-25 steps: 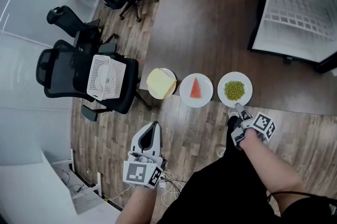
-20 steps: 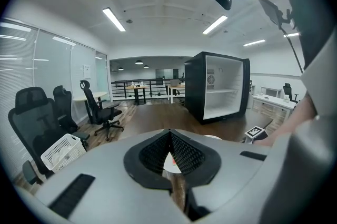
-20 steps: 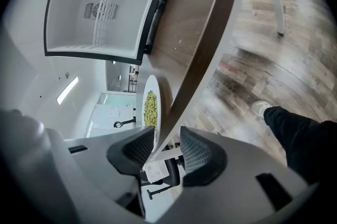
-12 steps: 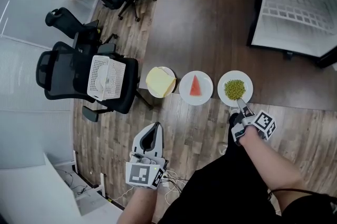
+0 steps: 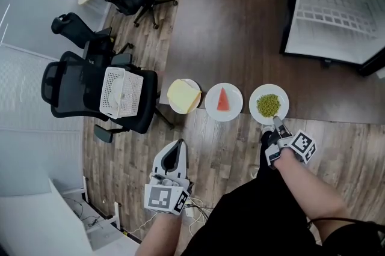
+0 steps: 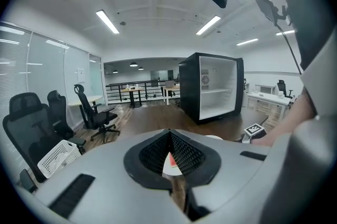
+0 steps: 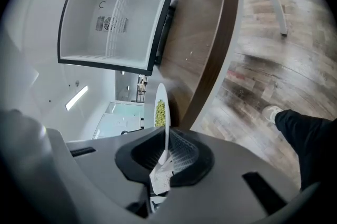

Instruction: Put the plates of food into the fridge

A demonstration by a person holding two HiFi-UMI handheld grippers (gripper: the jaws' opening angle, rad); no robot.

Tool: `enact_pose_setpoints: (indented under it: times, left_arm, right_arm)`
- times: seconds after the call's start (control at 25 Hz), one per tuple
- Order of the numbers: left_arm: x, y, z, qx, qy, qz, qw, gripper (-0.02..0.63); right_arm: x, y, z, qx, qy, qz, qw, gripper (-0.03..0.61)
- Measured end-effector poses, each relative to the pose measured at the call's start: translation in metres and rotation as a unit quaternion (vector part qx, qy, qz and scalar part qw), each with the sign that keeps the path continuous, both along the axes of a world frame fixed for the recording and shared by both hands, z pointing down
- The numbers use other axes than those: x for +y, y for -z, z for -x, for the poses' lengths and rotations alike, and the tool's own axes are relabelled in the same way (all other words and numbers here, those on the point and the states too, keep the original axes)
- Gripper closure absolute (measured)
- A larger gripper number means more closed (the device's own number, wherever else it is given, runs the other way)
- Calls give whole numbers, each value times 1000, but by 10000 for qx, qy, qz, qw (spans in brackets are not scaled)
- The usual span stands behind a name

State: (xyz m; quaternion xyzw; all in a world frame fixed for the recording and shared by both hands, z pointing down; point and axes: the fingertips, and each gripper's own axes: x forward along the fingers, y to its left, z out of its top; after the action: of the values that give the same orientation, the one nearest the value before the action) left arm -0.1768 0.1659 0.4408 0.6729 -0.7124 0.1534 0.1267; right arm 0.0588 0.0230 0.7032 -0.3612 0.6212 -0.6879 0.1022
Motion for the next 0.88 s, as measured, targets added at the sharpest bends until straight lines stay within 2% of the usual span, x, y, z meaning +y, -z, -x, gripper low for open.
enact_pose_setpoints:
  times: [0.24,0.52,0.88]
  left_arm:
    - [-7,12,-1,49,-2,-218,9998,609]
    - [-22,19,-7,129,-56,-384,9992,609]
    - [-53,37,-12,208,-206,-661,9974,611]
  right_arm:
    - [-2,16,-5,-147,58,-190,9997,558]
    - [-15,46,-12,-546,-127,-295,9980,558]
    - [-43,85,-31,-661,-378,-490,9959,558]
